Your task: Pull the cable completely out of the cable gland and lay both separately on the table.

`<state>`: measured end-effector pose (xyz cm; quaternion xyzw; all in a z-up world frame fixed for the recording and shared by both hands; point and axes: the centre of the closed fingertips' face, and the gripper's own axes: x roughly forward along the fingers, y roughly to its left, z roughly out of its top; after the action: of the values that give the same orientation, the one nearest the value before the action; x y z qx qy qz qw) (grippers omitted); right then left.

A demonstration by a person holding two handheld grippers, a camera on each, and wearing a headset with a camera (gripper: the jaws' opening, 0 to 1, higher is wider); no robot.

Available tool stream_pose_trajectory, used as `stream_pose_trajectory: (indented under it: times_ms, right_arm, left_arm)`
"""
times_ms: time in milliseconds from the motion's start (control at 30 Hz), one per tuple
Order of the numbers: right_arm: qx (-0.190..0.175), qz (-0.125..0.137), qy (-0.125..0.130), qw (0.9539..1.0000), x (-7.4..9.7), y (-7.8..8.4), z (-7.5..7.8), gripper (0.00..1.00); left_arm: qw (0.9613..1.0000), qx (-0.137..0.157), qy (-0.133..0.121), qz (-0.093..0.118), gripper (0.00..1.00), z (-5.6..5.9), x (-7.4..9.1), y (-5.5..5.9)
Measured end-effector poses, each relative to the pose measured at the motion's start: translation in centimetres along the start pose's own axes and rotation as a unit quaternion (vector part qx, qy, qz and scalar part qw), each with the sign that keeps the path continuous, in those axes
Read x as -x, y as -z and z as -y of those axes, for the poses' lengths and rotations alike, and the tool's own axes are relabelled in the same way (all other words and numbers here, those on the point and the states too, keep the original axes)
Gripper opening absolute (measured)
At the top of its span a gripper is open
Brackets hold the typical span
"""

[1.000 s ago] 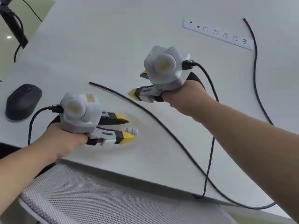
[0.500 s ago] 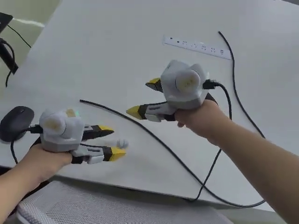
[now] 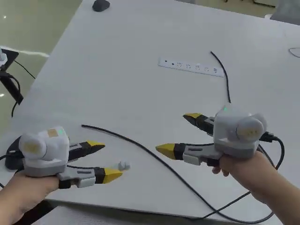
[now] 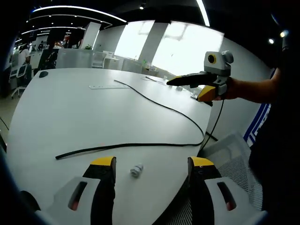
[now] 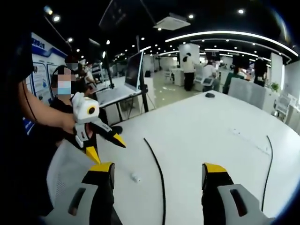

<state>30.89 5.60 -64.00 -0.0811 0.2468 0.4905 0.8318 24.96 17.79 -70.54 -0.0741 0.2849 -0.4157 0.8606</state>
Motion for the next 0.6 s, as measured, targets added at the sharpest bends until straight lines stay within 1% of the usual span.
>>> stream_pose_trajectory:
  times_ms: [67, 100, 133, 200, 267, 333, 367, 500, 600]
  right_arm:
    - [-0.011, 0.002, 0.002, 0.9999, 0.9, 0.6, -0.2, 0.78]
    - [-0.015, 0.005, 0.010, 0.9998, 1.3, 0.8, 0.0, 0.81]
    - [-0.023, 0.019, 0.025, 0.9993, 1.8, 0.7, 0.3, 0.84]
    - [-0.026, 0.026, 0.029, 0.9989, 2.8, 1.0, 0.3, 0.85]
    - [-0.041, 0.039, 0.042, 0.9975, 3.5, 1.2, 0.5, 0.86]
    - [-0.065, 0.048, 0.042, 0.9958, 4.1, 1.6, 0.3, 0.87]
    - [-0.065, 0.050, 0.045, 0.9956, 4.3, 1.8, 0.3, 0.87]
    - [-0.063, 0.045, 0.051, 0.9957, 5.1, 3.1, -0.3, 0.89]
    - [-0.058, 0.030, 0.052, 0.9965, 5.8, 4.9, -0.9, 0.92]
  left_arm:
    - [1.0000, 0.000, -0.004, 0.005, 0.64, 0.2, 0.4, -0.4]
    - [1.0000, 0.000, -0.005, 0.007, 0.65, 0.3, 0.6, -0.5]
    - [0.9999, 0.001, -0.006, 0.009, 0.65, 0.4, 0.8, -0.6]
    - [0.9999, 0.001, -0.008, 0.011, 0.68, 0.6, 1.1, -0.7]
    - [0.9999, 0.004, -0.008, 0.012, 0.68, 0.7, 1.4, -0.7]
    - [0.9998, 0.003, -0.013, 0.014, 0.68, 0.7, 1.9, -0.7]
    - [0.9998, 0.006, -0.014, 0.015, 0.68, 0.8, 2.0, -0.8]
    - [0.9996, 0.000, -0.019, 0.019, 0.70, 1.2, 2.8, -1.2]
    - [0.9993, -0.008, -0.027, 0.023, 0.72, 1.2, 3.3, -1.3]
